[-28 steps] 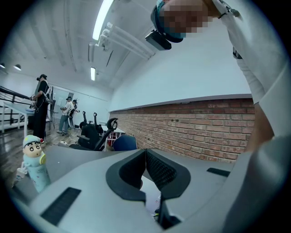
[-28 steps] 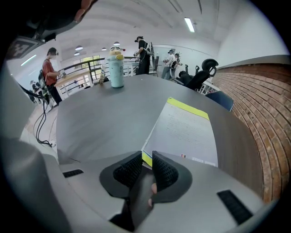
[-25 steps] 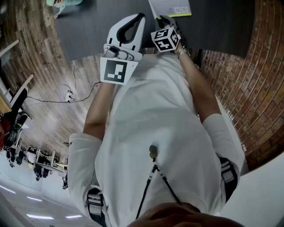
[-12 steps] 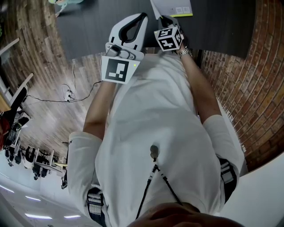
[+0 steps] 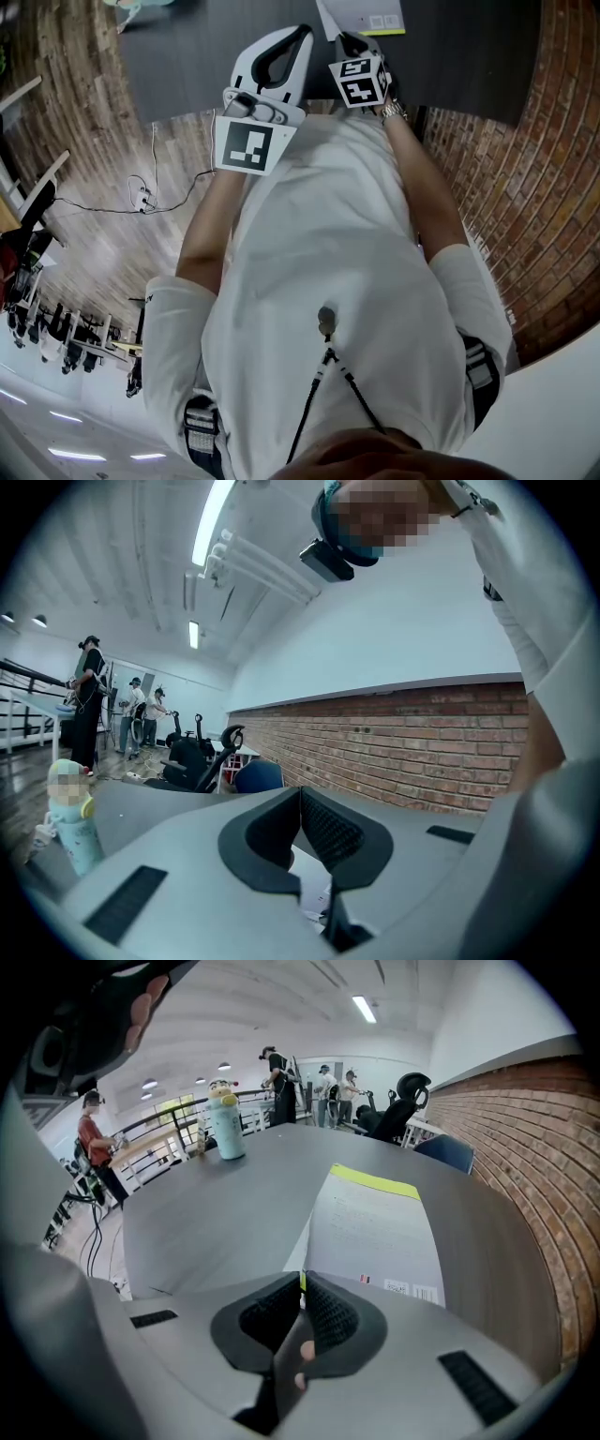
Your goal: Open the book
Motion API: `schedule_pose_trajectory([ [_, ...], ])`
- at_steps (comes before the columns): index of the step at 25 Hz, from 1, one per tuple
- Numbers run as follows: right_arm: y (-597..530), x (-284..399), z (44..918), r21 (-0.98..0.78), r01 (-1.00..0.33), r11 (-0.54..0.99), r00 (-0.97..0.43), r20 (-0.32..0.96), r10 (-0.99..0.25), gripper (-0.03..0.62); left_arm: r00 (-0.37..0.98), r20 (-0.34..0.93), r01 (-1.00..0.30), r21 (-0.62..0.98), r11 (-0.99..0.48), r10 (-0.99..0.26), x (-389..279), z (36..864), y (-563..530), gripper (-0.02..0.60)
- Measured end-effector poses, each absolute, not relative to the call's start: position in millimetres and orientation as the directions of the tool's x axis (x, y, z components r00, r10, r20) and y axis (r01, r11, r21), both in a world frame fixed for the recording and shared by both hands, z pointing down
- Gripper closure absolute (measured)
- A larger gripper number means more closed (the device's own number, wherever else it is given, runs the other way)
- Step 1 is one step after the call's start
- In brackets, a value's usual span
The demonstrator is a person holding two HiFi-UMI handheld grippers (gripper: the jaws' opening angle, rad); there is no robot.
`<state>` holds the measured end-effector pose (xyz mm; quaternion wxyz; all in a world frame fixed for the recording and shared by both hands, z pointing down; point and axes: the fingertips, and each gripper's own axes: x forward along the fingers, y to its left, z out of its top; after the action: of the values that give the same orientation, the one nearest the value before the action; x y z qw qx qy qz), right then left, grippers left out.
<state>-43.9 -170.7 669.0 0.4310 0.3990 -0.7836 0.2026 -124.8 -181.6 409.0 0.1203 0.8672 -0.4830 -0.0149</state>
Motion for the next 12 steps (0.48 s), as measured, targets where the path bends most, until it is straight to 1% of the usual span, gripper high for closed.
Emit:
schedule_pose_trajectory([
  [5, -170.1, -41.8, 667.6, -0.005, -0.785, 0.619, -0.347, 0.831, -0.434, 0.549, 0.527, 0.099, -0.841, 0.205, -0.501, -0.844, -113.4, 410.1, -182.5, 0.558],
  [12, -170.0, -31.1, 658.6, -0.056, -0.767, 0.639, -0.405, 0.815, -0.415, 0.549, 0.471, 0.100, -0.872, 0.201, -0.446, -0.876, -100.6, 407.2, -181.7, 0.558],
])
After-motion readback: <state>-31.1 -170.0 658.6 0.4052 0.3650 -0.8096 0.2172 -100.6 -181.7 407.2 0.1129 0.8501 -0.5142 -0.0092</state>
